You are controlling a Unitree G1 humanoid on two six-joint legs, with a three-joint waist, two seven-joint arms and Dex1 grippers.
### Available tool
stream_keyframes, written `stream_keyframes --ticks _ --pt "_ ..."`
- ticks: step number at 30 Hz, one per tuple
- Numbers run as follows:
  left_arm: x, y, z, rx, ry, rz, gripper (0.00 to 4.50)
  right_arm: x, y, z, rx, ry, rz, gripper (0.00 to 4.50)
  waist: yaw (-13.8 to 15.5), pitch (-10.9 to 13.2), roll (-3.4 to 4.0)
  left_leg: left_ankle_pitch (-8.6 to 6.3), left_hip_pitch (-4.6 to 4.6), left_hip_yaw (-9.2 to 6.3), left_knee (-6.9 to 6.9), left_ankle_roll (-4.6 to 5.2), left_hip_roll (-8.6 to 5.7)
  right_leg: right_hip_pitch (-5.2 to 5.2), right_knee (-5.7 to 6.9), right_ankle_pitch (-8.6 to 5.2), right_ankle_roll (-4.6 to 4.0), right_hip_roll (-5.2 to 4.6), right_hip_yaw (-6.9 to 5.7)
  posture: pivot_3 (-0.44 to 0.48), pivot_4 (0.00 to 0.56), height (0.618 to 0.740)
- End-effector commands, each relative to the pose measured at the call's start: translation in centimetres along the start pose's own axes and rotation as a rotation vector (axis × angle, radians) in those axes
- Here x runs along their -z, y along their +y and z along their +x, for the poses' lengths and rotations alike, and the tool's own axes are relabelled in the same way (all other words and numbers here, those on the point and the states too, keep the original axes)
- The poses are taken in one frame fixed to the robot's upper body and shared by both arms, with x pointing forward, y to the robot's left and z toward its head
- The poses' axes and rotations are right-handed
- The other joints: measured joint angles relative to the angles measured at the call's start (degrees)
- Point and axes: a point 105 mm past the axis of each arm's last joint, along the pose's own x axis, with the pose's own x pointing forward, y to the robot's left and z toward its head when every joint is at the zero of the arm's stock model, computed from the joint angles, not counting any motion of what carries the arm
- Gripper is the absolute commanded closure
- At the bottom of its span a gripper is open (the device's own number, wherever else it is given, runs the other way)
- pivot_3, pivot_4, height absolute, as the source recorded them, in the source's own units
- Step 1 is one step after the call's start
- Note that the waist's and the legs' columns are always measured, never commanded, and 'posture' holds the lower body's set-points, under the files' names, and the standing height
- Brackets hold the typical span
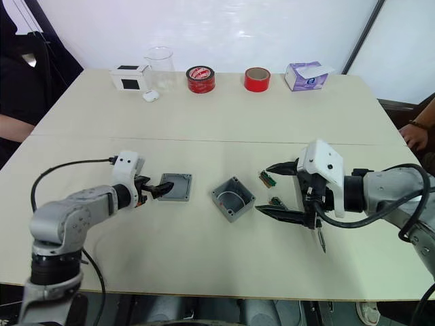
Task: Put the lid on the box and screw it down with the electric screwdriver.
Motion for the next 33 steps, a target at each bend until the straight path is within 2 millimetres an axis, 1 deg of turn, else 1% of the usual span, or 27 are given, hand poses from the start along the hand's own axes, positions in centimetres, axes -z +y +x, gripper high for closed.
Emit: stream_keyframes --ticks 1,2,5,6,9,10,11,12,13,15,16,17,18,19,21,23,24,27,30,31,32,33 --pt "2.0 1.0 0.2 -0.087 0.054 -0.036 0.06 -0.9 -0.3 -0.3 0.013 -0.006 -0.051 0.0 -0.02 -0.02 0.02 0.0 0.02 0.01 0.0 0.0 -0.01 0.02 0.0 0.0 0.0 0.0 0.01 0.0 0.15 0.74" --pt "2.2 1.3 0.2 -0.108 0.058 -0.033 0.06 -1.0 -0.3 -0.3 0.014 -0.005 -0.052 0.0 -0.04 -0.05 0.06 0.0 0.04 0.01 0.0 0.0 -0.01 0.04 0.01 0.0 0.0 0.01 0.01 0.0 0.15 0.74" --pt "3.0 2.4 0.5 -0.151 0.077 -0.043 0.75 -1.0 -0.1 -0.4 0.022 -0.001 -0.05 0.0 -0.29 -0.13 0.18 0.0 0.13 0.02 -0.01 0.0 0.0 0.11 0.01 0.0 -0.01 0.02 0.02 0.0 0.15 0.74" --pt "3.2 2.5 0.6 -0.157 0.08 -0.044 1.18 -1.0 -0.1 -0.4 0.024 0.0 -0.05 0.0 -0.31 -0.15 0.22 0.0 0.18 0.04 -0.01 0.0 0.0 0.14 0.02 -0.01 -0.02 0.03 0.04 0.0 0.15 0.74" --pt "3.1 2.7 0.6 -0.16 0.08 -0.039 2.22 -1.0 -0.2 -0.5 0.035 0.003 -0.046 0.0 -0.34 -0.16 0.24 -0.01 0.45 0.05 -0.04 0.01 0.0 0.38 0.03 -0.03 -0.06 0.05 0.05 0.0 0.15 0.74" --pt "3.0 2.8 0.5 -0.161 0.077 -0.036 2.72 -1.0 -0.2 -0.5 0.037 0.004 -0.044 0.0 -0.34 -0.16 0.24 -0.01 0.62 0.05 -0.07 0.01 0.0 0.55 -0.01 -0.1 -0.18 0.06 0.05 0.0 0.15 0.74" --pt "2.8 3.0 0.5 -0.16 0.074 -0.033 3.02 -0.9 -0.2 -0.5 0.039 0.004 -0.043 0.0 -0.37 -0.16 0.24 -0.02 0.9 0.05 -0.15 0.01 0.01 0.82 -0.1 -0.12 -0.22 0.06 0.04 0.0 0.15 0.74" --pt "2.4 3.2 0.5 -0.159 0.067 -0.027 3.46 -0.9 -0.2 -0.5 0.04 0.004 -0.041 0.0 -0.37 -0.16 0.24 -0.02 0.99 0.05 -0.16 0.02 0.03 0.93 -0.14 -0.14 -0.24 0.08 0.04 0.0 0.15 0.74" --pt "2.1 3.3 0.6 -0.156 0.062 -0.023 3.84 -0.9 -0.3 -0.5 0.041 0.003 -0.039 0.0 -0.4 -0.17 0.24 -0.02 0.98 0.05 -0.16 0.02 0.04 0.93 -0.16 -0.15 -0.25 0.08 0.04 0.0 0.15 0.74" --pt "1.2 3.3 0.7 -0.14 0.039 -0.021 4.41 -1.0 -0.4 -0.5 0.045 -0.009 -0.027 0.0 -0.41 -0.16 0.24 -0.02 0.98 0.06 -0.16 0.01 0.04 0.93 -0.17 -0.15 -0.26 0.08 0.05 0.0 0.15 0.74" --pt "0.7 3.3 0.7 -0.131 0.021 -0.021 4.46 -1.0 -0.4 -0.5 0.048 -0.022 -0.014 0.0 -0.4 -0.16 0.23 -0.02 0.98 0.05 -0.16 0.01 0.05 0.93 -0.16 -0.15 -0.26 0.08 0.05 0.0 0.15 0.74" --pt "-0.6 3.3 0.8 -0.115 -0.026 -0.025 4.46 -1.2 -0.6 -0.4 0.05 -0.049 0.014 0.0 -0.39 -0.16 0.23 -0.01 0.98 0.04 -0.15 0.01 0.04 0.93 -0.16 -0.14 -0.27 0.08 0.05 0.0 0.15 0.74" --pt "-2.3 3.0 0.9 -0.083 -0.095 -0.017 4.46 -1.4 -0.7 -0.3 0.054 -0.074 0.044 0.0 -0.37 -0.14 0.2 -0.01 0.98 0.04 -0.15 0.01 0.05 0.93 -0.16 -0.14 -0.28 0.08 0.05 0.0 0.15 0.74" --pt "-5.0 2.1 0.7 -0.014 -0.205 -0.001 4.46 -1.6 -0.9 -0.1 0.06 -0.111 0.093 0.0 -0.34 -0.11 0.16 -0.01 0.97 0.03 -0.14 0.0 0.05 0.93 -0.16 -0.13 -0.28 0.09 0.05 0.0 0.15 0.74" --pt "-9.1 0.1 0.0 0.131 -0.376 0.039 4.46 -1.7 -1.5 0.6 0.075 -0.155 0.202 0.0 -0.31 0.04 -0.1 0.02 0.86 0.02 -0.12 -0.05 0.05 0.82 -0.16 -0.08 -0.37 0.1 0.04 0.0 0.15 0.74" --pt "-11.9 -2.0 -1.0 0.271 -0.497 0.118 4.46 -1.5 -2.1 1.6 0.083 -0.185 0.322 0.0 -0.16 0.08 -0.17 0.06 0.74 0.01 -0.1 -0.11 0.07 0.74 -0.17 -0.05 -0.4 0.08 0.03 0.0 0.15 0.74" --pt "-12.7 -2.9 -1.4 0.322 -0.537 0.163 4.46 -1.6 -2.3 2.1 0.076 -0.203 0.379 0.0 -0.19 0.08 -0.17 0.08 0.7 0.03 -0.1 -0.14 0.08 0.74 -0.2 -0.05 -0.4 0.04 0.03 0.0 0.15 0.74" --pt "-14.0 -5.0 -1.4 0.423 -0.614 0.269 4.46 -2.3 -2.7 3.6 0.042 -0.271 0.543 0.0 -0.4 0.04 -0.09 0.07 0.68 0.18 -0.15 -0.14 0.06 0.74 -0.31 -0.04 -0.4 -0.19 0.07 0.0 0.15 0.74" --pt "-14.1 -6.8 -1.1 0.494 -0.646 0.327 4.46 -3.4 -3.3 4.8 0.031 -0.329 0.655 0.0 -0.39 0.04 -0.09 0.05 0.6 0.28 -0.18 -0.1 0.03 0.66 -0.34 -0.02 -0.37 -0.27 0.12 0.0 0.15 0.74" --pt "-13.9 -7.6 -0.9 0.515 -0.652 0.348 4.46 -3.9 -3.6 5.6 0.036 -0.362 0.699 0.0 -0.33 0.04 -0.09 0.05 0.46 0.26 -0.17 -0.1 0.02 0.54 -0.33 0.0 -0.33 -0.27 0.11 0.0 0.15 0.74" --pt "-13.7 -8.2 -0.7 0.531 -0.653 0.364 4.46 -4.4 -3.8 6.1 0.039 -0.39 0.737 0.0 -0.33 0.04 -0.09 0.06 -0.08 0.23 -0.1 -0.1 0.02 0.0 -0.29 0.13 -0.1 -0.24 0.11 0.0 0.15 0.74" --pt "-13.5 -8.6 -0.4 0.536 -0.656 0.377 4.46 -4.8 -3.9 6.7 0.035 -0.409 0.773 0.0 -0.34 0.04 -0.09 0.08 -0.24 0.21 -0.08 -0.12 0.05 -0.16 -0.29 0.24 0.09 -0.17 0.1 0.0 0.15 0.74"
